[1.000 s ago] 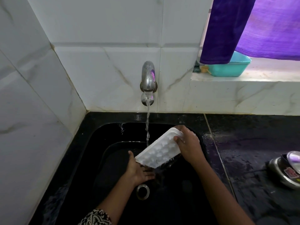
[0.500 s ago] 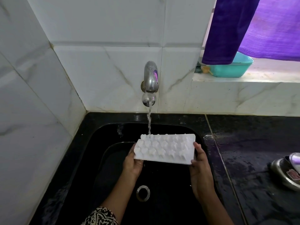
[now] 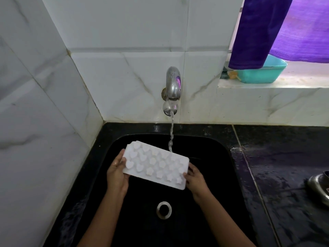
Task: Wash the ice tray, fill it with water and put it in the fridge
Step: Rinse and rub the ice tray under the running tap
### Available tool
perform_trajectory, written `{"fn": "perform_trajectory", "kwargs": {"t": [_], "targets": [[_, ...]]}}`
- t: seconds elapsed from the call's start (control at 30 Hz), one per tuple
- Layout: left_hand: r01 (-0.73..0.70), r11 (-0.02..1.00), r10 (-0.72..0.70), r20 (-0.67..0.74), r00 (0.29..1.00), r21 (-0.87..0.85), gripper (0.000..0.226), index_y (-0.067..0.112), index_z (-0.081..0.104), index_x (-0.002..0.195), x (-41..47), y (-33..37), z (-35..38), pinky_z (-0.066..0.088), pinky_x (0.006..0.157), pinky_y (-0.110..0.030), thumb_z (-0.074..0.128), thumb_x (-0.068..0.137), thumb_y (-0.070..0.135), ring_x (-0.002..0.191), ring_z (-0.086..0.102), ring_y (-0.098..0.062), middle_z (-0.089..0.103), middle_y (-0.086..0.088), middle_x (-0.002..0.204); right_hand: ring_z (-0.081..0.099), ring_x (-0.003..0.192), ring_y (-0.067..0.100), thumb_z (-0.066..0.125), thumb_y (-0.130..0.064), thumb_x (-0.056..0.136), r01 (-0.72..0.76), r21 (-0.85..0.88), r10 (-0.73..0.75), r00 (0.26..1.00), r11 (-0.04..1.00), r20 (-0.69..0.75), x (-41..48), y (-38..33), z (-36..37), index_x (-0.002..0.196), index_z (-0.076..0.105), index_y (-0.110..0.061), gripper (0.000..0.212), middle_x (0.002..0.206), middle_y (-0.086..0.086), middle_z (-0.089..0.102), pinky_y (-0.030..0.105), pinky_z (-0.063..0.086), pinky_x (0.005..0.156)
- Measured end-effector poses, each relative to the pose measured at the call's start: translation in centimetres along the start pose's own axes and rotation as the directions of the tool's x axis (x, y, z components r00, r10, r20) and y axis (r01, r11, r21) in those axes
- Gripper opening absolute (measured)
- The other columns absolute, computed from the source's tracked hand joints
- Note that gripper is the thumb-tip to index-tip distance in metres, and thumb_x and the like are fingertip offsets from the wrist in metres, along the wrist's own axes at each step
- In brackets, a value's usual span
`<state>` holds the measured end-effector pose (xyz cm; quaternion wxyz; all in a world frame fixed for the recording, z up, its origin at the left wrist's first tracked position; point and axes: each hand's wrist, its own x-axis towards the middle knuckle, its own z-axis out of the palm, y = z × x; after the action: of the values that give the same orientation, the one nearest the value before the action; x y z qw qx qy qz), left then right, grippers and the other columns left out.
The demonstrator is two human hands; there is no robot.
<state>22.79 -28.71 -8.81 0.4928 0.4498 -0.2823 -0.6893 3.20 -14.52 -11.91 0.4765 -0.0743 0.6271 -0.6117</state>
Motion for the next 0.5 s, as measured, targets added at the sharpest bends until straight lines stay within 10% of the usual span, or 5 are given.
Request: {"fn": "perform_trajectory", "kwargs": {"t": [0.27, 0.5], "targets": [[-0.143, 0.933, 0.187, -0.104, 0.977, 0.330, 0.048, 0.024, 0.065, 0.122, -1.0, 3.6, -3.8, 0.051, 0.089, -0.035, 0.049, 0.090, -0.007, 0.105, 0.065, -0.020, 0.068, -0.001, 0.117, 0.064, 0.093, 0.026, 0.053, 0.007, 0.090, 0.003, -0.139, 0.004, 0.999, 0.990, 0.053, 0.9, -0.9, 4.8, 0.131, 0.052, -0.008, 0.044, 0.110, 0.016, 0.064, 0.034, 0.055, 0.075], [0.218, 0.920, -0.217, -0.042, 0.975, 0.325, 0.048, -0.001, 0.061, 0.123, -2.7, -4.3, -2.0, 0.053, 0.084, -0.042, 0.046, 0.083, -0.023, 0.099, 0.063, -0.035, 0.064, -0.027, 0.119, 0.061, 0.076, 0.006, 0.062, -0.009, 0.089, 0.233, -0.581, -0.363, 0.925, 0.780, -0.117, -1.8, -5.9, -1.4, 0.123, 0.064, -0.014, 0.034, 0.089, -0.002, 0.067, 0.016, 0.046, 0.071]]}}
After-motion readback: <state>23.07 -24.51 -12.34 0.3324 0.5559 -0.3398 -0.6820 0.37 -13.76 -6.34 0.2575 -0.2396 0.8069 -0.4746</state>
